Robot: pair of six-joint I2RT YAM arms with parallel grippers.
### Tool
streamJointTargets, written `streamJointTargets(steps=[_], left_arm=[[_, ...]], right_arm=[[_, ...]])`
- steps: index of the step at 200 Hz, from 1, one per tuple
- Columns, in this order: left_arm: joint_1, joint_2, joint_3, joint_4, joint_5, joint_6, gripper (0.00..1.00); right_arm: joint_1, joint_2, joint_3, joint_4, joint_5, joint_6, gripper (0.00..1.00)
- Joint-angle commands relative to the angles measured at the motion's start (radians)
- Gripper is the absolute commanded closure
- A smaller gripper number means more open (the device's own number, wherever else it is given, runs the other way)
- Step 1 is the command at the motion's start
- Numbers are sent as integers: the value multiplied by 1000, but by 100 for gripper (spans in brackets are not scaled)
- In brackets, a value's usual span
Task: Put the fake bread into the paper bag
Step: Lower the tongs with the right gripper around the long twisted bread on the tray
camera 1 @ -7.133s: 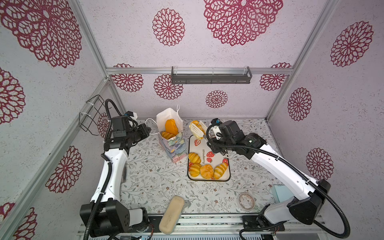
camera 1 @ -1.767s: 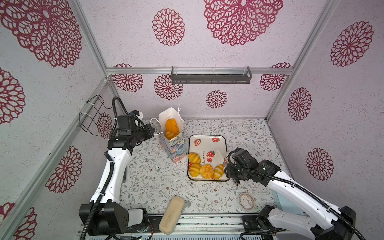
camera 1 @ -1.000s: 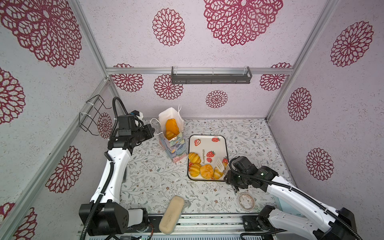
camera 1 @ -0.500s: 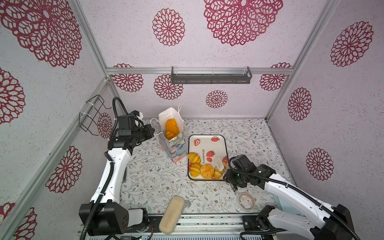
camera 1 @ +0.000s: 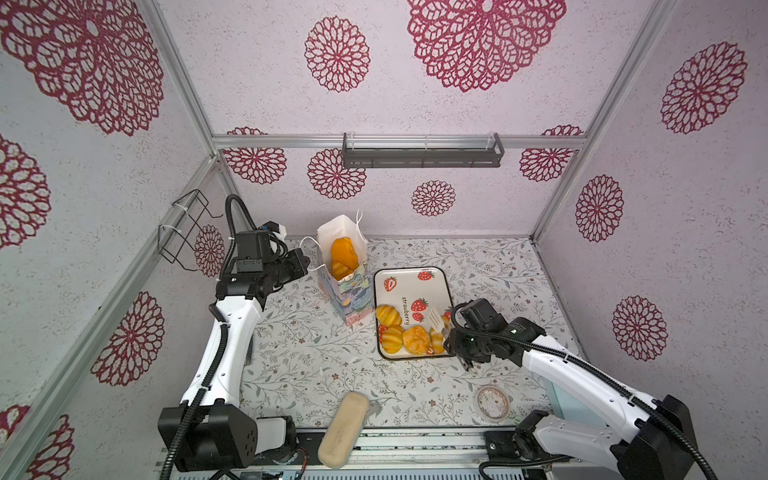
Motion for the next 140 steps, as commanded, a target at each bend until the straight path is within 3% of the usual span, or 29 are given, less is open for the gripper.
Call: streamJointTargets(steps=[1, 140], left_arm=[[1, 1, -14, 8, 6, 1, 100], [1, 4, -15, 8, 8, 0, 100]], right_arm=[[-3, -45, 20, -39, 33, -5, 46], [-3, -9, -50, 35, -7, 6, 46]])
